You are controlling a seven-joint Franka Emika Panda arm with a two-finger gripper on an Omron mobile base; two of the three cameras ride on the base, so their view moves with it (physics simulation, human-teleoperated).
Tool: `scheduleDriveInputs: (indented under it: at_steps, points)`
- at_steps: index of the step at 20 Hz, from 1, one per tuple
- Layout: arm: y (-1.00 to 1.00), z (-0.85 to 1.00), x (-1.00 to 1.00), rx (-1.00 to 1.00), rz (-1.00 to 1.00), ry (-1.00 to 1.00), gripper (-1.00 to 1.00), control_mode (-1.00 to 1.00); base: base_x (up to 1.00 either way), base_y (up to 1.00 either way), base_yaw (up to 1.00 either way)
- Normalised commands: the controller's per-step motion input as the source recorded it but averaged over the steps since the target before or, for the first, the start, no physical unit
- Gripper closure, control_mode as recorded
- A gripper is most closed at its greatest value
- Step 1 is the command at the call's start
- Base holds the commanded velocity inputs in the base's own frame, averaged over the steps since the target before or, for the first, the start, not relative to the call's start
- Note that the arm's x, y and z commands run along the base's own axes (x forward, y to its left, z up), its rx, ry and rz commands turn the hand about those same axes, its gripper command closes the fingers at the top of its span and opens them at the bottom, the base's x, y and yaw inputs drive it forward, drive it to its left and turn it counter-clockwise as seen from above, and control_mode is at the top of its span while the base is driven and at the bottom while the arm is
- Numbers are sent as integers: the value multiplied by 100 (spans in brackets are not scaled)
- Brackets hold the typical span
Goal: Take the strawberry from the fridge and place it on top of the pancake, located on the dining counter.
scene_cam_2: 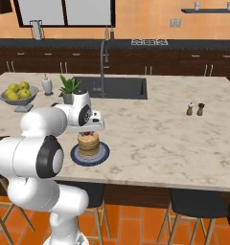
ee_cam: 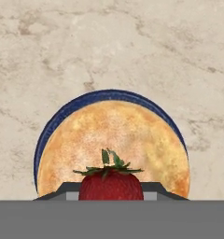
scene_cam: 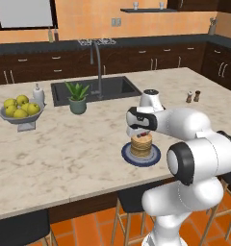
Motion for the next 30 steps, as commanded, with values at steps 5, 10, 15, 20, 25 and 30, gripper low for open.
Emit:
scheduleDriveInputs:
  at_steps: [5, 10, 15, 20, 25, 30]
  points:
    - [0, -1, 0, 0, 1, 0, -100, -100, 0, 0, 0]
    - [0, 0, 0, 0, 1, 0, -100, -100, 0, 0, 0]
    - [0, 0, 0, 0, 0, 1, -100, -100, 0, 0, 0]
    - [0, 8, 0, -1, 0, 0, -100, -100, 0, 0, 0]
    - [0, 12, 0, -1, 0, 0, -100, -100, 0, 0, 0]
    - [-25, 61, -52, -1, -4, -2, -100, -100, 0, 0, 0]
